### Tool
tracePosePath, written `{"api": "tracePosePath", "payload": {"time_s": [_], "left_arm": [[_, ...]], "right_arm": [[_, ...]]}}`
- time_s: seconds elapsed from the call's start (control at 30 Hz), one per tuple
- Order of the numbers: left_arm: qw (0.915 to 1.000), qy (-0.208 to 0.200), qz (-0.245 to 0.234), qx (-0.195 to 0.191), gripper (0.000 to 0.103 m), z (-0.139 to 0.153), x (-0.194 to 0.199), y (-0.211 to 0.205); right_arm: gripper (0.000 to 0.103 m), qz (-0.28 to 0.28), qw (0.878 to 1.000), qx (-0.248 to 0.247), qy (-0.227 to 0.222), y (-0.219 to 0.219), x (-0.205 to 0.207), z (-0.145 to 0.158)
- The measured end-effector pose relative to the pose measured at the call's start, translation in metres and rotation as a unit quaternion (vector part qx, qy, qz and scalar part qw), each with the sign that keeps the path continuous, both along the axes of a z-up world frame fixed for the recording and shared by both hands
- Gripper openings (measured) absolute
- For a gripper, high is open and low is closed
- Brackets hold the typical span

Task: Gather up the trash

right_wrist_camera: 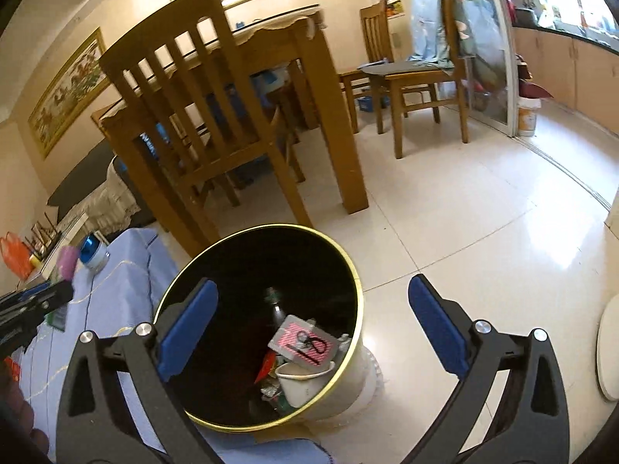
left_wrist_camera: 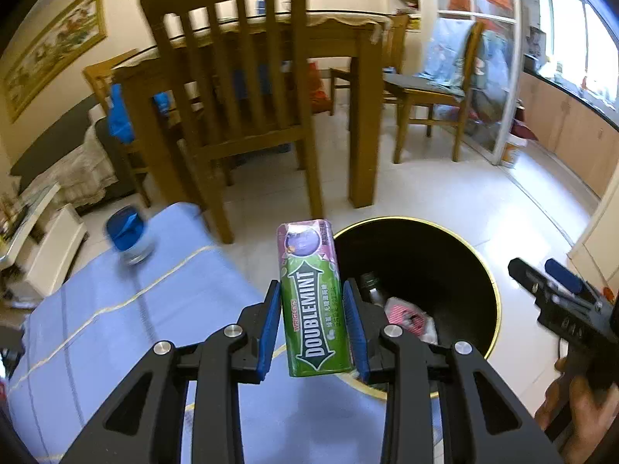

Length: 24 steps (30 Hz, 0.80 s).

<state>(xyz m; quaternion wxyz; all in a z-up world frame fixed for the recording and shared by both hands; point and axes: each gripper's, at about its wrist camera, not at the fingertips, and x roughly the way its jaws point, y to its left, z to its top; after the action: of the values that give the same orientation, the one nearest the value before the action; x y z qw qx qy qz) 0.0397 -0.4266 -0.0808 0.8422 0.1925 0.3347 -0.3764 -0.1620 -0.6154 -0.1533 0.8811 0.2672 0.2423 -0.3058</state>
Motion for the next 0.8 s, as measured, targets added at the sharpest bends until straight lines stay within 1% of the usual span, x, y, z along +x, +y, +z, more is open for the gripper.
{"api": "tracePosePath", "payload": {"time_s": [0.03, 0.1, 0.17, 0.23, 0.4, 0.47, 0.53, 0.57, 0.63, 0.67, 0.7, 0.73, 0.77, 0.8], "left_arm": [[1.0000, 0.004, -0.005, 0.003, 0.035, -0.001, 0.001, -0.006], [1.0000, 0.002, -0.003, 0.009, 0.066, -0.004, 0.000, -0.020], [0.9998, -0.009, -0.006, 0.014, 0.067, -0.004, -0.004, -0.026], [0.9998, -0.003, -0.014, 0.012, 0.066, -0.003, -0.008, -0.025], [0.9999, 0.007, -0.002, 0.008, 0.066, 0.006, -0.005, -0.002], [0.9999, 0.000, 0.015, 0.007, 0.067, 0.015, -0.004, 0.022], [0.9993, -0.007, 0.034, 0.010, 0.070, 0.022, -0.002, 0.046], [0.9983, -0.009, 0.056, 0.014, 0.074, 0.027, 0.001, 0.067], [0.9960, -0.011, 0.086, 0.018, 0.076, 0.034, 0.008, 0.101], [0.9935, -0.012, 0.111, 0.022, 0.076, 0.039, 0.014, 0.127], [0.9906, -0.010, 0.134, 0.025, 0.077, 0.044, 0.019, 0.151], [0.9866, -0.007, 0.160, 0.030, 0.077, 0.050, 0.025, 0.178], [0.9832, -0.006, 0.179, 0.033, 0.078, 0.055, 0.029, 0.197], [0.9779, -0.006, 0.206, 0.039, 0.078, 0.061, 0.032, 0.224]], "right_arm": [[0.097, -0.002, 1.000, 0.001, -0.001, -0.002, -0.004, -0.001], [0.097, -0.008, 1.000, 0.003, -0.003, -0.003, -0.009, -0.002], [0.097, -0.013, 1.000, 0.007, -0.005, -0.004, -0.015, -0.004], [0.097, -0.016, 1.000, 0.009, -0.005, -0.005, -0.019, -0.006], [0.097, -0.017, 1.000, 0.018, -0.002, -0.001, -0.023, -0.007], [0.097, -0.013, 1.000, 0.022, 0.001, 0.005, -0.021, -0.004], [0.097, -0.003, 1.000, 0.029, 0.004, 0.014, -0.014, -0.001], [0.097, 0.005, 0.999, 0.033, 0.008, 0.020, -0.008, 0.001], [0.097, 0.028, 0.999, 0.036, 0.021, 0.038, 0.008, 0.005], [0.097, 0.038, 0.998, 0.036, 0.025, 0.045, 0.015, 0.007], [0.097, 0.061, 0.997, 0.035, 0.032, 0.063, 0.029, 0.011], [0.097, 0.074, 0.996, 0.035, 0.036, 0.074, 0.039, 0.015], [0.097, 0.096, 0.994, 0.032, 0.049, 0.094, 0.054, 0.019], [0.097, 0.114, 0.991, 0.027, 0.060, 0.113, 0.067, 0.024]]}}
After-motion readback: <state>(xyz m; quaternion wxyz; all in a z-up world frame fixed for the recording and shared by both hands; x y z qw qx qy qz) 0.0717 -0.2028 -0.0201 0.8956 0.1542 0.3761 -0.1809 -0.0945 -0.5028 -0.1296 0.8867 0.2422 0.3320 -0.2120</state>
